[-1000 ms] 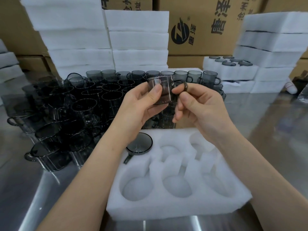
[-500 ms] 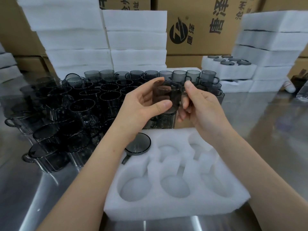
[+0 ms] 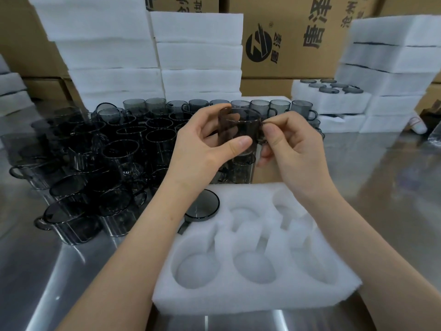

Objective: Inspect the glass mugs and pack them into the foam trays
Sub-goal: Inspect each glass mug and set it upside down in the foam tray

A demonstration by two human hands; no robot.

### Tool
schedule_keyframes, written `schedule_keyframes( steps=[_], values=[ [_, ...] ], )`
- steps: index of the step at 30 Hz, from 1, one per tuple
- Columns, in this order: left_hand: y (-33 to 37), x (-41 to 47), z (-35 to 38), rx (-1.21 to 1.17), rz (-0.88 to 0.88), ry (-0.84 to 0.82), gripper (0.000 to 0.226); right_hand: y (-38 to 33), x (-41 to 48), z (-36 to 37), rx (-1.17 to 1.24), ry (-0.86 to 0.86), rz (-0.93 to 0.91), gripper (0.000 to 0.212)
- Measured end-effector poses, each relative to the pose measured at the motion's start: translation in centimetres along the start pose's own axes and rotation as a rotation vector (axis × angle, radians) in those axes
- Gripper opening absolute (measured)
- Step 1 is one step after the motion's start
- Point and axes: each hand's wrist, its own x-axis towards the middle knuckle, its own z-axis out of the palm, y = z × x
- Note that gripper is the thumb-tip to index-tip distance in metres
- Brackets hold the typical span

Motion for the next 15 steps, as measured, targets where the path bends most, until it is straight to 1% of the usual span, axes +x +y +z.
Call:
schedule_keyframes(
  steps=[2,7,9,12,14,15],
  values=[
    [-0.1,0.1,-0.2,-0.029,0.003,0.010,0.050,0.0,0.0,0.0,0.059,-0.026,0.027,0.016],
    [-0.4,0.3,-0.6,-0.147,-0.033,0.004,0.050,-0.5,0.0,-0.4,0.142,-0.146,0.071,0.026],
    [-0.4,0.4,-0.8,-0.197,-0.051,-0.036,0.048,-0.8,0.0,-0.5,0.158,-0.147,0.106,0.030],
    [-0.4,0.3,-0.9,-0.228,-0.093,-0.153,0.057,-1.0,0.7,-1.1,0.292,-0.180,0.215,0.038],
    [-0.2,0.2,-0.9,-0.260,-0.159,-0.189,0.064,-1.1,1.3,-1.7,0.396,-0.254,0.285,0.044],
    [-0.1,0.2,-0.9,-0.288,-0.194,-0.207,0.066,-1.2,1.6,-1.9,0.431,-0.319,0.309,0.049]
  ],
)
